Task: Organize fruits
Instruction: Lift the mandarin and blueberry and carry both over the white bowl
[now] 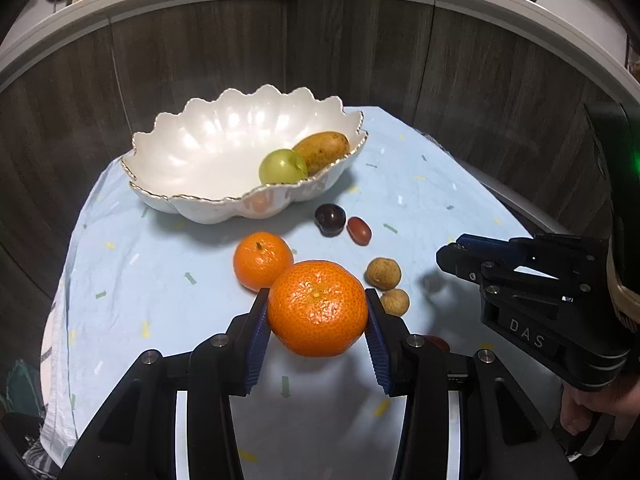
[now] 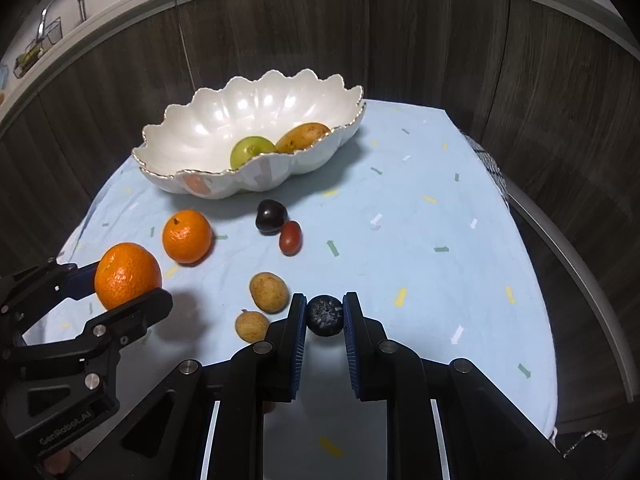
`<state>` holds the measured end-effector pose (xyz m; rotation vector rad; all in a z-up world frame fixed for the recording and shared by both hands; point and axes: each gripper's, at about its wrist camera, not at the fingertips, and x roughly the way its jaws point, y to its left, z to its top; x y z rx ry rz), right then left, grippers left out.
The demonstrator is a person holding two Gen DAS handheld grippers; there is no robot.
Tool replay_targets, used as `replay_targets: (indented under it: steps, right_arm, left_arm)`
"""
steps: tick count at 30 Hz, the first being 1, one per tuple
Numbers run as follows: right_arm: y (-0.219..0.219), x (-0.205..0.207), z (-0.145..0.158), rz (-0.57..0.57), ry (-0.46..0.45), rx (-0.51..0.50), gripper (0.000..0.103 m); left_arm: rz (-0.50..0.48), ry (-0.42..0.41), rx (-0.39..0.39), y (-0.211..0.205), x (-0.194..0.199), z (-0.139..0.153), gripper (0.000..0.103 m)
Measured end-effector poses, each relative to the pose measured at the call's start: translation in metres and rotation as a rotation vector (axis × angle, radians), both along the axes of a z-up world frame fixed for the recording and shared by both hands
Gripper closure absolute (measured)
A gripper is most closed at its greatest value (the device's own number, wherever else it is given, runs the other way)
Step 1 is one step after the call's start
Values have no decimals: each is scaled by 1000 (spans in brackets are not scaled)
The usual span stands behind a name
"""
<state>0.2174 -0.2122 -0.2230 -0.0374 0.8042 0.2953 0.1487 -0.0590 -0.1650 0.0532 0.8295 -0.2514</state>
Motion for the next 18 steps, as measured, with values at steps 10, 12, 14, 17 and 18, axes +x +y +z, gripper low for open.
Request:
replay_targets:
  steps: [10,12,14,17,18]
  right_arm:
    - [8,-3,23,11,-33,15,83]
    - [11,-3,28,15,-41,18,83]
    - [15,-2,33,22,-50,20,83]
    - [22,1,44,32,-66,24,83]
    - [24,1,47,35,-70,25,83]
  left_arm:
    - [41,-19,-20,14,5,18,59]
    - [50,-25,-20,18,7,21,59]
    - [57,-31,-19,21,8,24,59]
    - [76,-41,-20,29,13,30,59]
    - [80,-44,-19,31,14,32,59]
